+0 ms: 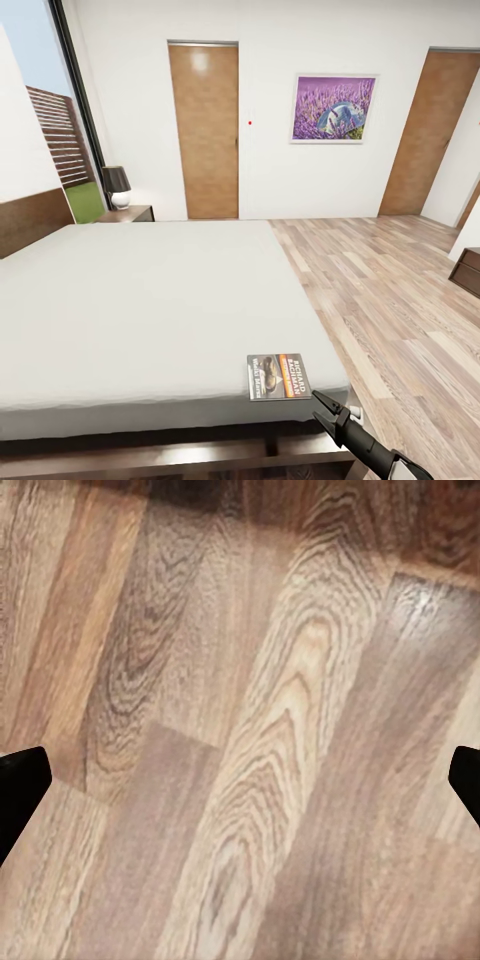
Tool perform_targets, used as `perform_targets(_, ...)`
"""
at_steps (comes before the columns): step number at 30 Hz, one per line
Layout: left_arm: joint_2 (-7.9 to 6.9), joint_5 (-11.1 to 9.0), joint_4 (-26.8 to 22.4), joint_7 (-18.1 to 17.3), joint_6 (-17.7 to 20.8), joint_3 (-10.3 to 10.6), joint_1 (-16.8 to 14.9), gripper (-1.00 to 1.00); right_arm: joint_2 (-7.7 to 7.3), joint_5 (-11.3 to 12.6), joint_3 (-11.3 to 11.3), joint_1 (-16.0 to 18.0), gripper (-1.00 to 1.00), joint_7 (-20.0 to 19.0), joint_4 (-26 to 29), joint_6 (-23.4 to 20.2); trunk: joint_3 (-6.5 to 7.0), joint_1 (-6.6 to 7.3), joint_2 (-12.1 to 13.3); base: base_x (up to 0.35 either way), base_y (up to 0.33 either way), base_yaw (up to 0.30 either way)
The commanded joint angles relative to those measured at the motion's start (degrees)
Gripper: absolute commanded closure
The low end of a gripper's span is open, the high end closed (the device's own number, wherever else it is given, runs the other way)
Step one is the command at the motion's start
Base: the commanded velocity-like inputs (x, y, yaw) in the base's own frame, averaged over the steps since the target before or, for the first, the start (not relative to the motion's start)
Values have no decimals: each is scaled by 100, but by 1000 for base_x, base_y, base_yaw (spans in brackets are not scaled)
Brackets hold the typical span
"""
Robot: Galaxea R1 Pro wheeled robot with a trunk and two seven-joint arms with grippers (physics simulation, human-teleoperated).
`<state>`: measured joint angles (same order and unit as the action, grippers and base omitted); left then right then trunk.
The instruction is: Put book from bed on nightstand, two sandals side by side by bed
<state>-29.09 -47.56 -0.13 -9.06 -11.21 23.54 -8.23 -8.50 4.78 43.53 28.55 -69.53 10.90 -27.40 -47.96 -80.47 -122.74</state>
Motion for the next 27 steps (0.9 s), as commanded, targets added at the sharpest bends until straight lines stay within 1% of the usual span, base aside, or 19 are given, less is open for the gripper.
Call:
perform_targets(1,-1,-60,7,-29,-13,45,-4,-100,-2,50,-20,2,-100,-4,-2,-55,-5,1,-2,0,10,0)
perform_targets(10,-1,-60,20,-26,-16,45,-4,-100,-3,50,-13,11,-100,15,15,-55,-5,1,-2,0,4,0)
perform_targets(20,-1,-60,22,-26,-21,45,-4,-100,-3,50,-12,108,-100,42,25,-50,-5,1,-2,0,0,0)
perform_targets(27,-1,-60,22,-26,-22,45,-2,-100,-3,50,-12,163,-100,153,26,-47,-5,1,-2,0,0,0)
